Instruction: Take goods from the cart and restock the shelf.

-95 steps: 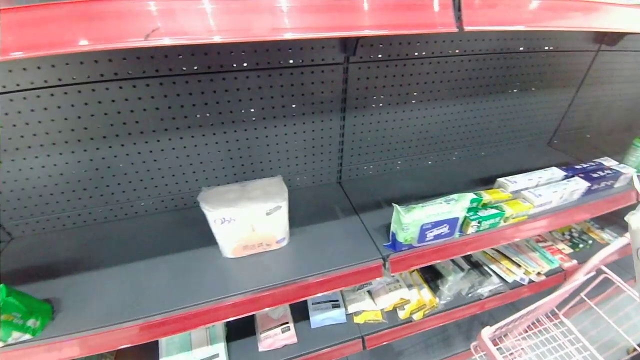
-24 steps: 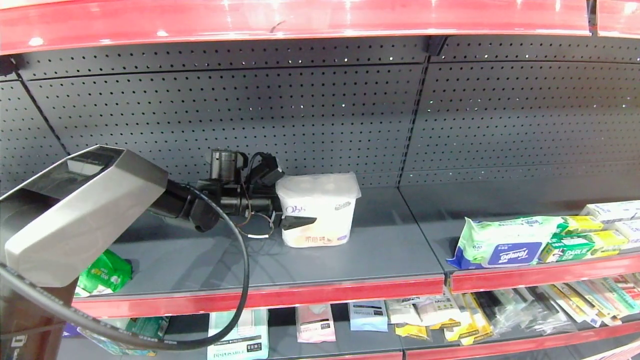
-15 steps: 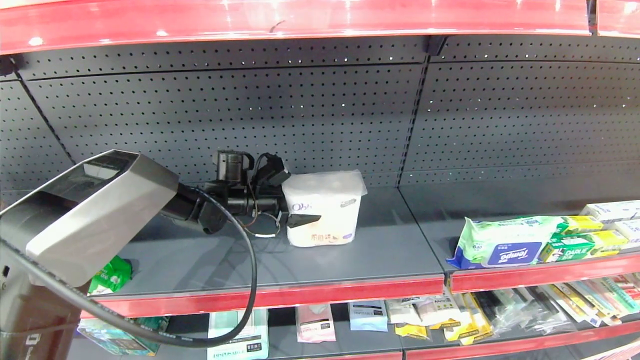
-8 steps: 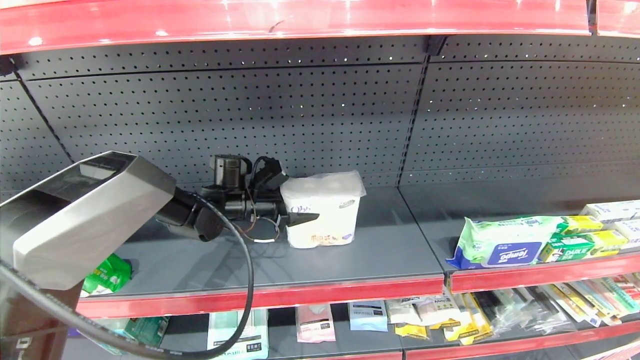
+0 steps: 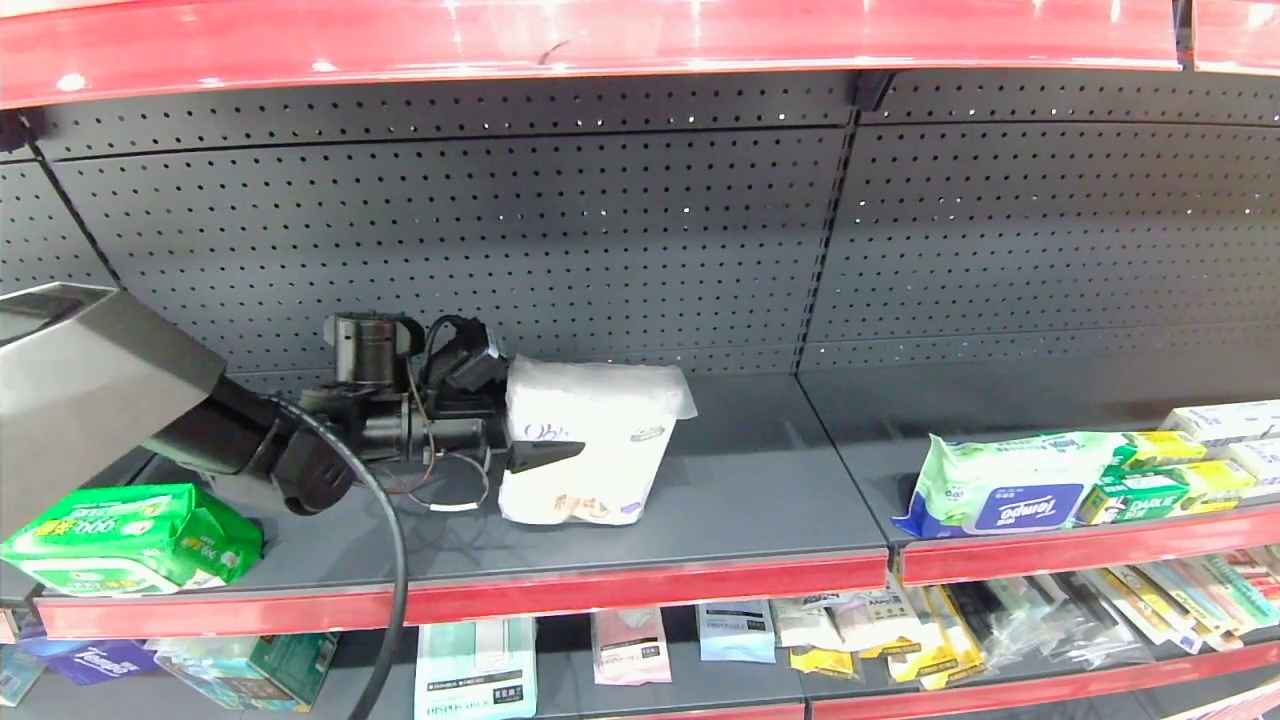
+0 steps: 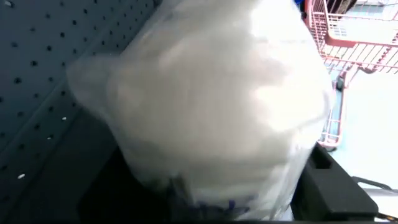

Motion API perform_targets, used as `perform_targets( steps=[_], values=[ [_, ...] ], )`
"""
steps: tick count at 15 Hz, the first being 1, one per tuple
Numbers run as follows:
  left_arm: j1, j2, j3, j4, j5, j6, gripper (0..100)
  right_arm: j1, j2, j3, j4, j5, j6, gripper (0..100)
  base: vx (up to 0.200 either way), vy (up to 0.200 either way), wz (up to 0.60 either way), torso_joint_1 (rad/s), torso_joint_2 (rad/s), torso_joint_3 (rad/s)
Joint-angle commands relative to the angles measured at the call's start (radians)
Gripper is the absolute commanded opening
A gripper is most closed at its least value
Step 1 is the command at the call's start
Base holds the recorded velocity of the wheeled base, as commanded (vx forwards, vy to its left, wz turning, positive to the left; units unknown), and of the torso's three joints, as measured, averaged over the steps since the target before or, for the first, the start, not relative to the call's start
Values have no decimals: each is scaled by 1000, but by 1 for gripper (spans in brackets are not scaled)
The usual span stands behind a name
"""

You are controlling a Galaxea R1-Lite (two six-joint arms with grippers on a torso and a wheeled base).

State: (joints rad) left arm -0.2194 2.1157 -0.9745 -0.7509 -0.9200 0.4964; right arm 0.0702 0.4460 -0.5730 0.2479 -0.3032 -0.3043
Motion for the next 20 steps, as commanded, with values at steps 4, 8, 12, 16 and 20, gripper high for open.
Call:
perform_targets(
  steps=[4, 8, 12, 16, 20],
  values=[
    [25, -53, 215, -166, -30, 2, 0, 0, 5, -2, 1, 9, -1, 0, 0, 0, 0, 0, 0, 0],
    [38, -66, 277, -174, -57, 2, 0, 0, 5, -4, 1, 9, -1, 0, 0, 0, 0, 0, 0, 0],
    [67, -49, 277, -174, -66, 4, 0, -1, 8, -10, 2, 6, -1, 0, 0, 0, 0, 0, 0, 0],
    [75, -22, 246, -176, -100, 4, 0, -1, 16, -8, 2, 6, -1, 0, 0, 0, 0, 0, 0, 0],
    [83, 6, 247, -176, -161, 48, 0, -1, 34, -15, 1, 7, -1, 0, 0, 0, 0, 0, 0, 0]
  ],
)
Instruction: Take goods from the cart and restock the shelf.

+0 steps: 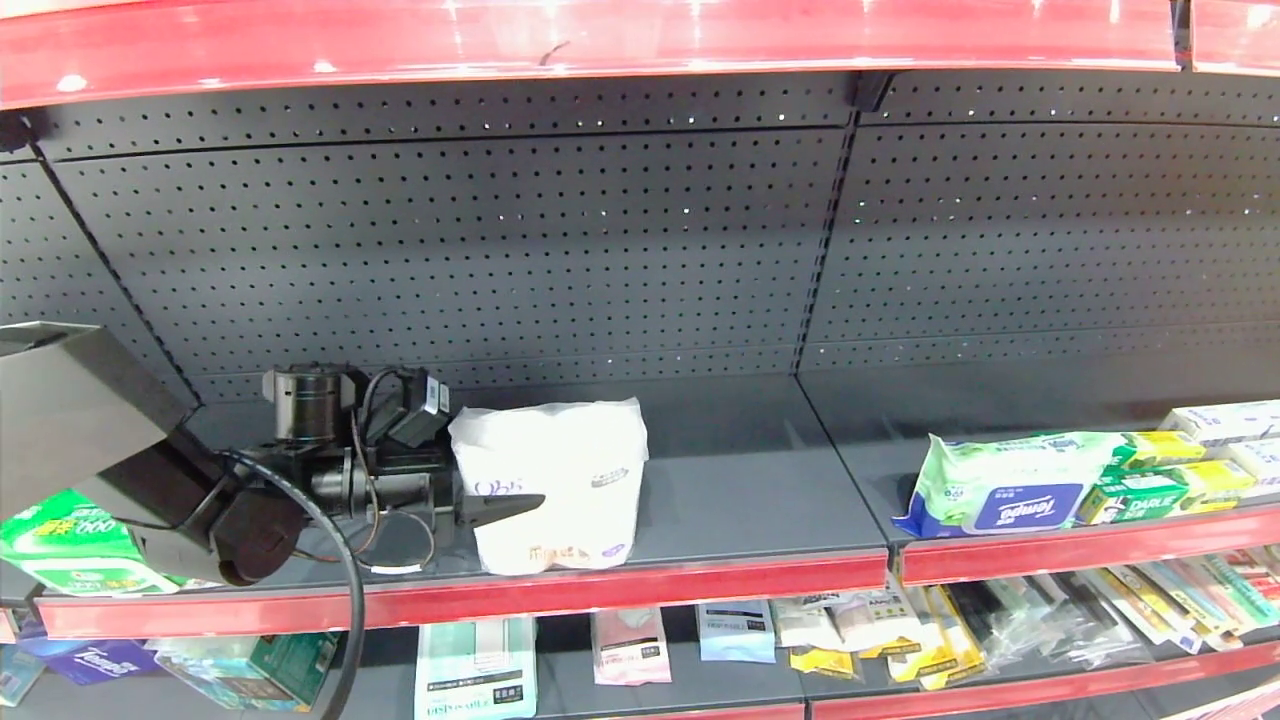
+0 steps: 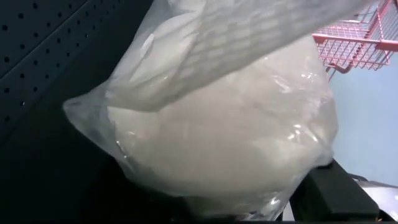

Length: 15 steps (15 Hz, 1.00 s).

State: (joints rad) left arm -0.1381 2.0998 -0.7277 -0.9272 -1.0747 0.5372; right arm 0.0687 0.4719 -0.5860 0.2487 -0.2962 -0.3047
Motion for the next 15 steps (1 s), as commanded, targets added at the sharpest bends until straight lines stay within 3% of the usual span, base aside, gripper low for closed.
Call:
perform_targets(
  steps=[1, 15],
  values=[
    [12, 31, 2, 2, -19, 33, 0, 0, 13, -5, 0, -1, -1, 0, 0, 0, 0, 0, 0, 0],
    [14, 37, 13, -15, -73, 41, 0, -3, 24, -15, 0, -8, -2, 0, 0, 0, 0, 0, 0, 0]
  ],
)
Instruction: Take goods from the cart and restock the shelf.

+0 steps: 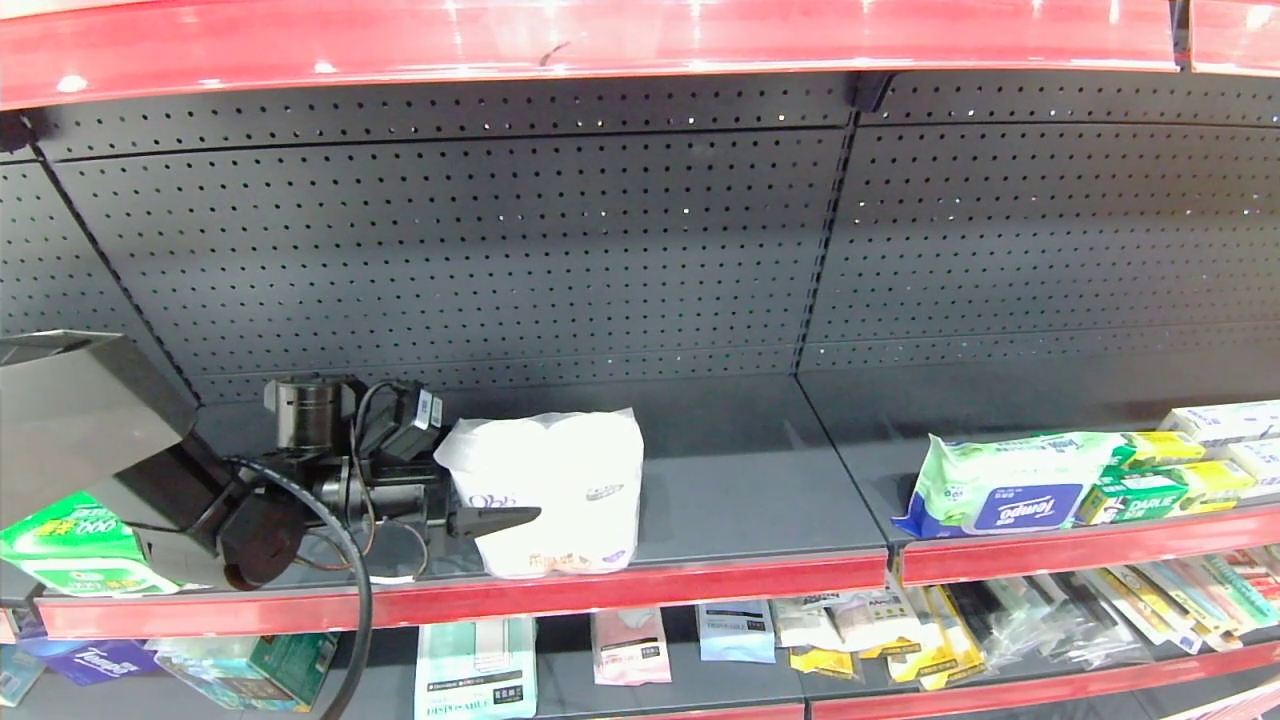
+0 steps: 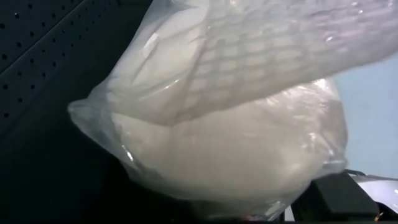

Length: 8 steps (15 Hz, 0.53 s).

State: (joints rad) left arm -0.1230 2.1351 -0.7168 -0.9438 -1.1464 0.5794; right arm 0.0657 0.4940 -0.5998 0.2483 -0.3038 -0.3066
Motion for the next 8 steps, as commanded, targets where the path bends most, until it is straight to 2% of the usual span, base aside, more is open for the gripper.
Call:
perform_targets(
  steps=[1, 8],
  values=[
    [-1, 2, 7, 0, -1, -1, 0, 0, 6, -3, 0, 0, 0, 0, 0, 0, 0, 0, 0, 0],
    [-1, -7, 10, 0, 14, -6, 0, 0, 6, -3, 0, 0, 0, 0, 0, 0, 0, 0, 0, 0]
  ],
)
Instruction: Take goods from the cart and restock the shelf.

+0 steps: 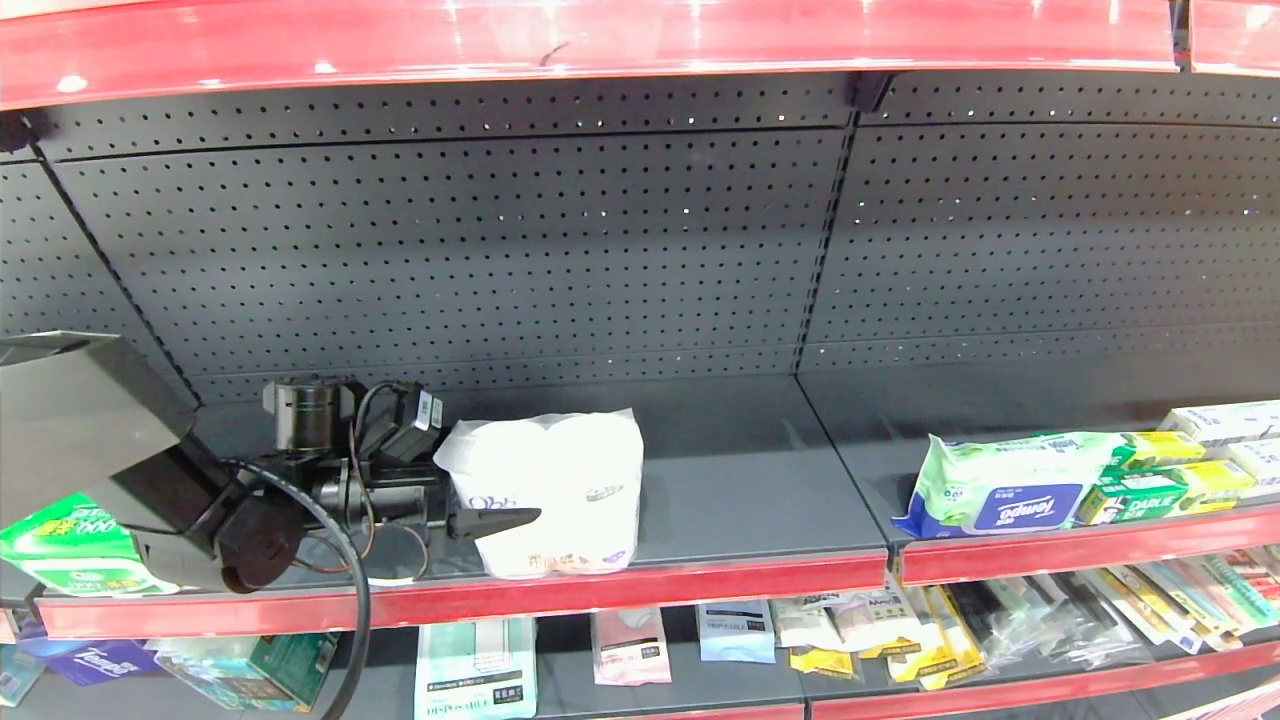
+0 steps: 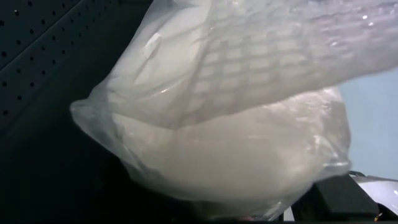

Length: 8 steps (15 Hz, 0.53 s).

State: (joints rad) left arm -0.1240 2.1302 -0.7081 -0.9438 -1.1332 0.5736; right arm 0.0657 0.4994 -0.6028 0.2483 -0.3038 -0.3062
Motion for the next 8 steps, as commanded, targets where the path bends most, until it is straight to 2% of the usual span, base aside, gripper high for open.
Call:
perform_targets(
  steps=[1, 7, 8],
  values=[
    [0, -6, 2, 0, 1, -3, 0, 0, 1, 0, 0, 0, -1, 0, 0, 0, 0, 0, 0, 0],
    [0, -9, 24, -6, 6, 0, 0, 0, 1, -5, 0, 0, -1, 0, 0, 0, 0, 0, 0, 0],
    [0, -6, 21, -6, 7, 0, 100, 0, 1, -5, 0, 0, -1, 0, 0, 0, 0, 0, 0, 0]
  ],
)
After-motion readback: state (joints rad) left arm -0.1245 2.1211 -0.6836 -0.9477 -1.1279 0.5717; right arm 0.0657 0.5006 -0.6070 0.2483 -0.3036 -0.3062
